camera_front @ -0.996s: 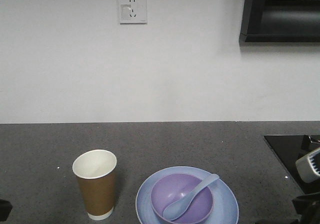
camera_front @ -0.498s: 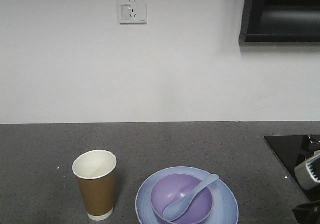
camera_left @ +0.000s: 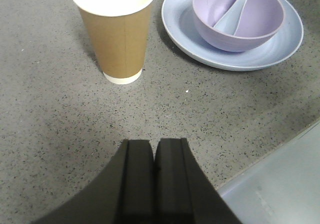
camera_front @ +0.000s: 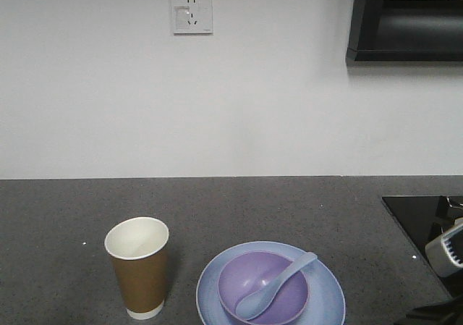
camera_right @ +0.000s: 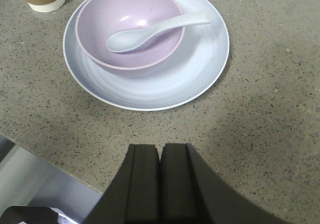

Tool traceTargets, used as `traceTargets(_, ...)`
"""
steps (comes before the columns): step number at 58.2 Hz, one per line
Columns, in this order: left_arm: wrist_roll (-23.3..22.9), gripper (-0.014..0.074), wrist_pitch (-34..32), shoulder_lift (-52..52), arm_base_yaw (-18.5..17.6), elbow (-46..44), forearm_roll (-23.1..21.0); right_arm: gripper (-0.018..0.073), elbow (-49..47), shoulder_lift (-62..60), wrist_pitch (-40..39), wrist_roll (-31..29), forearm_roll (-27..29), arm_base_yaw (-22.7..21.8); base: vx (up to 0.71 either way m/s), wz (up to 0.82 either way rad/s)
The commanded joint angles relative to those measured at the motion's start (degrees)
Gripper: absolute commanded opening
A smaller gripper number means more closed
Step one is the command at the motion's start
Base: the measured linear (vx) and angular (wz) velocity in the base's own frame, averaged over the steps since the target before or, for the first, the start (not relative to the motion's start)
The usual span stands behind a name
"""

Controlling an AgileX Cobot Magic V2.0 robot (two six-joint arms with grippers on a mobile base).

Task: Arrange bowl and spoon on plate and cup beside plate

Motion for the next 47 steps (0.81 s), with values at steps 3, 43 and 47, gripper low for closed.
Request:
traceTargets(3, -1.47, -0.0007, -4.19, -0.20, -0.21, -1.61, -2.75, -0.0013, -1.64, -0.66, -3.25, -0.46, 0.20, 0.02, 0.00, 0.00)
traceTargets(43, 2.20, -0.0007, -7.63, -11.22, 3.35, 2.16, 0.36, -0.0012, -1.64, -0.66, -2.53, -0.41, 0.20, 0.02, 0.00, 0.00)
traceTargets(47, 2.22, -0.0007, -10.09, -15.44, 5.43, 5.60, 0.42, -0.0012, -1.64, -0.66, -2.48, -0.41, 0.20, 0.02, 0.00, 0.00)
